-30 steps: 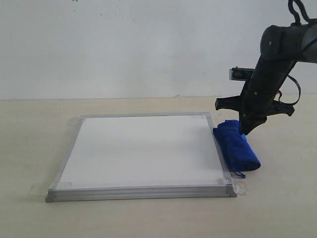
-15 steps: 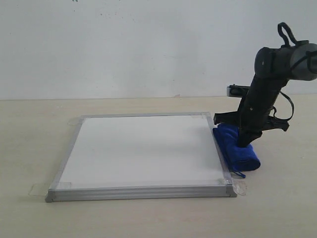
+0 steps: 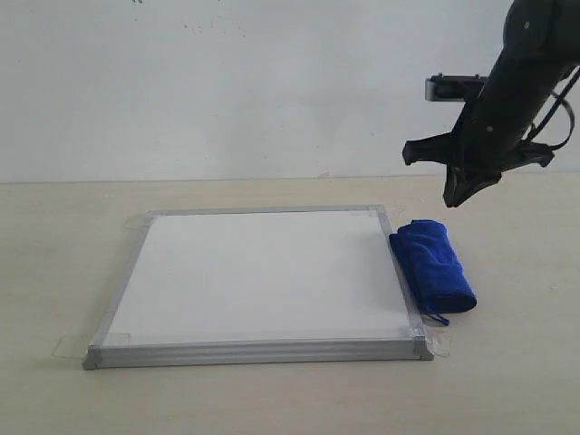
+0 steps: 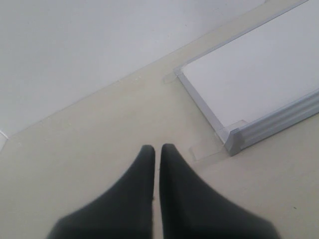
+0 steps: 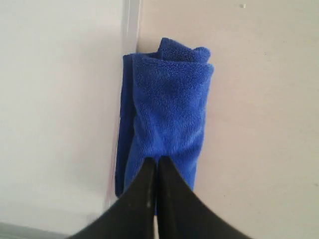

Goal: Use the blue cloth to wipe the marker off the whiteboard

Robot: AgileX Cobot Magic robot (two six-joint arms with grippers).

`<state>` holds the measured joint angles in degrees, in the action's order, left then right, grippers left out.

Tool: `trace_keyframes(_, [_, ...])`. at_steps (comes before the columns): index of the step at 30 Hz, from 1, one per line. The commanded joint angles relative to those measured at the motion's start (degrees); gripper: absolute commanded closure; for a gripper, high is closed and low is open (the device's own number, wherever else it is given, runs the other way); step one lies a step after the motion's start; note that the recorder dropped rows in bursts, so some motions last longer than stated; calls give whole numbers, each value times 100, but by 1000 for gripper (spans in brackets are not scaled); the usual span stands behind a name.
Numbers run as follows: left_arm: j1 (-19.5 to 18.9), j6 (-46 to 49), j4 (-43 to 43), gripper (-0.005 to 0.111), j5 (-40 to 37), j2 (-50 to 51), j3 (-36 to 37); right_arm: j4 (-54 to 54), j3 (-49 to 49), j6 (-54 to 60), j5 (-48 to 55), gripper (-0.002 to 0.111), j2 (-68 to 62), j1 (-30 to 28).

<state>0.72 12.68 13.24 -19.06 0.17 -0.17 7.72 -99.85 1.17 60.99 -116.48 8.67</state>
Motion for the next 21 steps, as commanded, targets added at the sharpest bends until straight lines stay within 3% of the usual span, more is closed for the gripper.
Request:
trace_keyframes(1, [-14,30,-9,103,15,-17,17,-180,1022,208,-229,108,892,-7])
trace_keyframes(11, [-14,30,-9,103,15,-17,17,-257,5711,-455,-3341,108,4148,-7])
trace_keyframes(16, [-14,30,-9,103,15,-17,17,-232,6791,-434,-3012,108,5465,-7])
trace_keyframes(21, [-14,30,-9,103,15,-17,17,-232,6999,-434,-2532,108,6241,-7])
